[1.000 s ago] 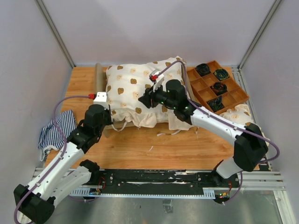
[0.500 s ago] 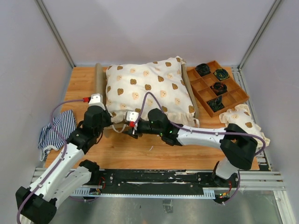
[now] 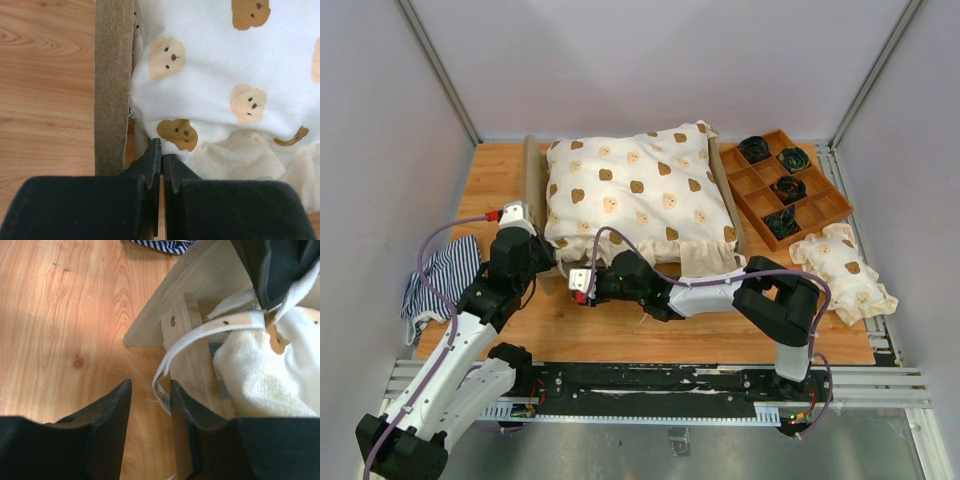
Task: Set up the pet bed
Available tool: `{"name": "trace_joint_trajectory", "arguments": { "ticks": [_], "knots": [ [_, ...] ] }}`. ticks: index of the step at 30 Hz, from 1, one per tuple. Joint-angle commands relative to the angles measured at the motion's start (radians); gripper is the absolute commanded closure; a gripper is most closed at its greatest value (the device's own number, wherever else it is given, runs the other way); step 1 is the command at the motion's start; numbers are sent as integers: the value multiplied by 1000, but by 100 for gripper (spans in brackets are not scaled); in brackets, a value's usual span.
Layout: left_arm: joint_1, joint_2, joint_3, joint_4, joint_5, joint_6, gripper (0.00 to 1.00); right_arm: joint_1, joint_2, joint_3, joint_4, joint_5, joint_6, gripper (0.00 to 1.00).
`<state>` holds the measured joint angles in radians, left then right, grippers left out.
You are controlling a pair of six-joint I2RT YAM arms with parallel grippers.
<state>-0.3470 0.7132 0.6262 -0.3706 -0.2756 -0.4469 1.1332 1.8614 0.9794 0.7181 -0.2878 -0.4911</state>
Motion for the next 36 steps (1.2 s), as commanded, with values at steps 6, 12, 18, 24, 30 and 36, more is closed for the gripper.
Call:
{"name": "trace_joint_trajectory", "arguments": {
  "ticks": [6,12,18,24,30,36],
  "knots": [
    [22,-15,-22,15,13,-13,100,82,-125,26,-107,29,134,100],
    [31,-14,-28,18,12,-12,100,94,-229,-66,29,-52,604,100],
    [38,-14,-36,23,14,-10,100,70,-175,-62,101,-50,1080,81],
    [40,-11,-38,22,15,-5,100,10,-184,-52,180,-95,1215,77],
    [45,-10,-37,21,4,1,100,-12,-213,-44,278,-157,1378,86],
    [51,3,-38,26,12,0,100,-10,-210,-22,508,-174,1585,88]
  ]
}}
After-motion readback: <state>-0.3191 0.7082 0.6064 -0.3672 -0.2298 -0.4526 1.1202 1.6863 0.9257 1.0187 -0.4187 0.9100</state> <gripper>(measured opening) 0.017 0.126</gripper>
